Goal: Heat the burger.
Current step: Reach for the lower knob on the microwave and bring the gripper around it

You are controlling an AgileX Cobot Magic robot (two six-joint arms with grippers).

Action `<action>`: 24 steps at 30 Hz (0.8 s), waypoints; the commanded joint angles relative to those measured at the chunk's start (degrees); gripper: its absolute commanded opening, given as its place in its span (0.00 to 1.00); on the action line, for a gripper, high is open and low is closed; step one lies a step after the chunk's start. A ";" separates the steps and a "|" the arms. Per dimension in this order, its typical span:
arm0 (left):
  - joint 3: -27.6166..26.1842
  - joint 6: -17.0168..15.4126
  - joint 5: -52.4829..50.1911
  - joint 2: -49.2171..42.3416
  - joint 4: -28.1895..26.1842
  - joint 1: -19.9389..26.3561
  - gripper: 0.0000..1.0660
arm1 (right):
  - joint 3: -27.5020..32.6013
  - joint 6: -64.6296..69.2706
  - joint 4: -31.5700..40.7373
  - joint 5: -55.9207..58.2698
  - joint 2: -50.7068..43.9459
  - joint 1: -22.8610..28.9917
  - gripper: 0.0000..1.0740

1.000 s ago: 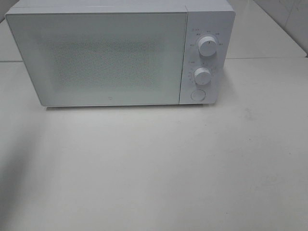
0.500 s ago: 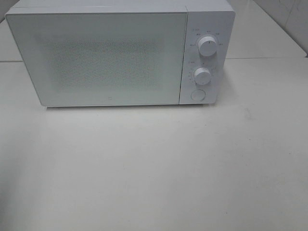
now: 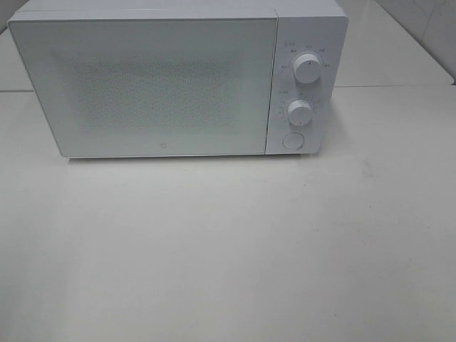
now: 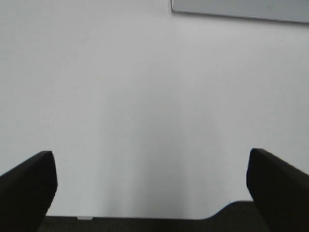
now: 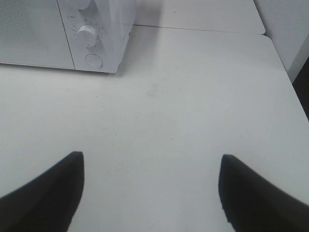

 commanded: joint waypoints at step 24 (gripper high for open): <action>0.17 -0.11 0.17 -18.39 1.15 0.06 0.94 | 0.34 -0.63 0.00 -0.11 -1.38 -0.34 0.71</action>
